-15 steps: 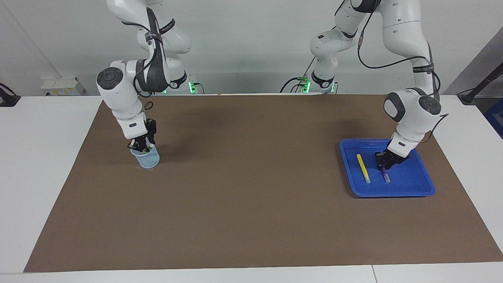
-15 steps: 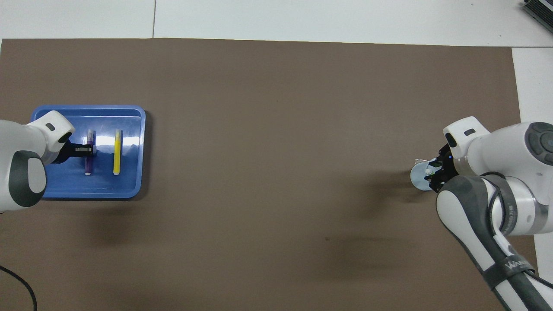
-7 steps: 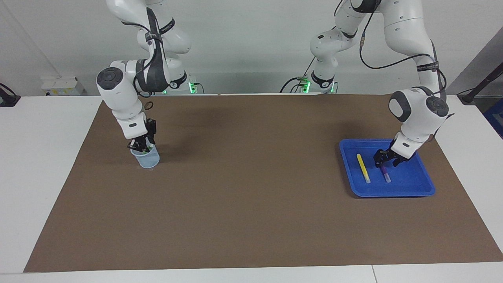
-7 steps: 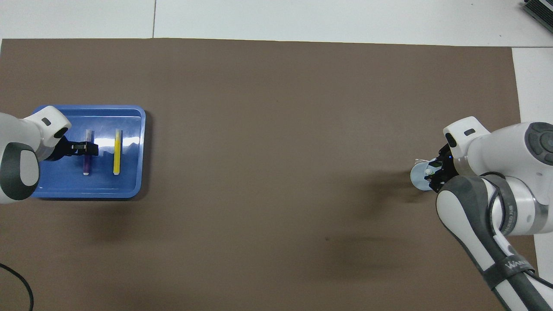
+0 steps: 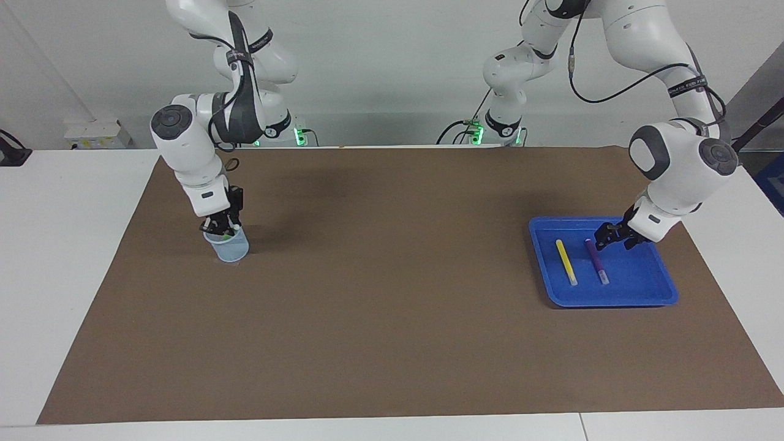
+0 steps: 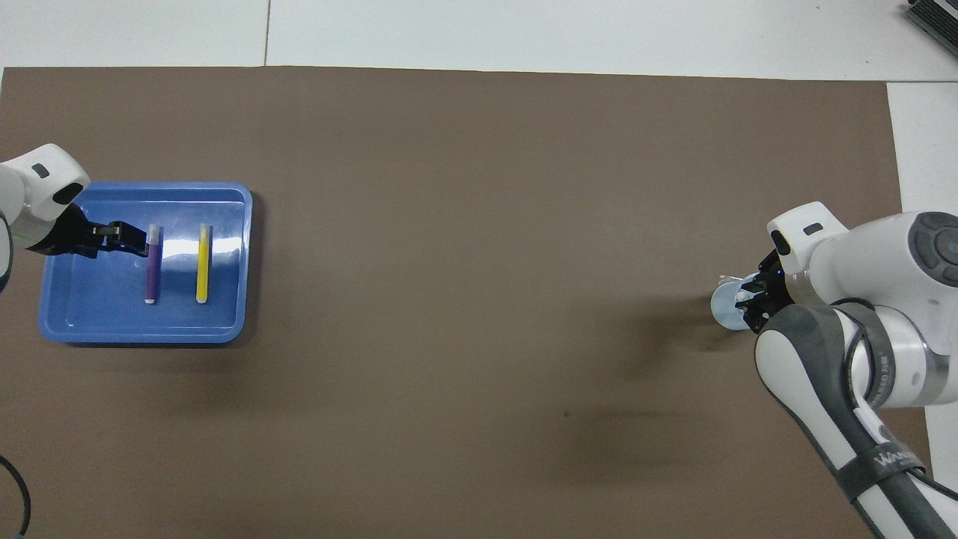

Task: Right arm passes pens to left for tray arrangement
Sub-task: 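Lay the purple pen in the tray beside the yellow pen, open left gripper, then pull the green pen from the cup with the right gripper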

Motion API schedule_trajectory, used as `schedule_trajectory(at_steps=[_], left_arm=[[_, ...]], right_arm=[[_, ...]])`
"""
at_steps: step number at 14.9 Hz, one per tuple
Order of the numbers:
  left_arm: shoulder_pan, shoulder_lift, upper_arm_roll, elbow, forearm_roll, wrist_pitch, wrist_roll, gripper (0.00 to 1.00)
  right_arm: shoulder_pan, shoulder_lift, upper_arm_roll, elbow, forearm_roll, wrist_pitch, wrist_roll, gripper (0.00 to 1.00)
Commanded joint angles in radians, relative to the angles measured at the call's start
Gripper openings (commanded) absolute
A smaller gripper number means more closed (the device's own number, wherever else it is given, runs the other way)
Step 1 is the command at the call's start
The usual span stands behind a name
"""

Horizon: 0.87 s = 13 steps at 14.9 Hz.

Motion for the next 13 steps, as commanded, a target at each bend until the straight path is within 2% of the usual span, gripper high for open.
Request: schedule_trajectory(at_steps=[1,2,3,6,9,13], left_arm=[[-0.038,-0.023,0.004,0.043,-0.037,-0.09,-0.08,1.0],[-0.055,-0.028,0.004,0.063,-0.039,-0.123,-0.109,1.0],[-0.067,-0.032,0.002,0.078,-0.047,-0.153,-0.157,1.0],[-0.095,-0.083,-0.015,0.095,-0.128,-0.216,-0.312,1.0],[-0.13,-0.133,-0.024,0.094,-0.2,-0.27,-0.447,1.0],[-0.159,-0.189,-0.029,0.083,-0.326,-0.272,-0.657,1.0]], right_arm=[[-0.003,0.008,0.007,-0.011,-0.018,0.013,0.033,0.09],[-0.003,0.008,0.007,-0.011,-0.018,0.013,0.033,0.01],[-0.006,0.008,0.007,-0.009,-0.018,0.01,0.033,0.0],[-0.018,0.015,0.007,0.021,-0.008,-0.014,0.033,0.0],[-0.024,0.024,0.005,0.121,-0.008,-0.097,0.04,0.0],[-0.021,0.011,0.005,0.228,-0.005,-0.172,0.103,0.0]])
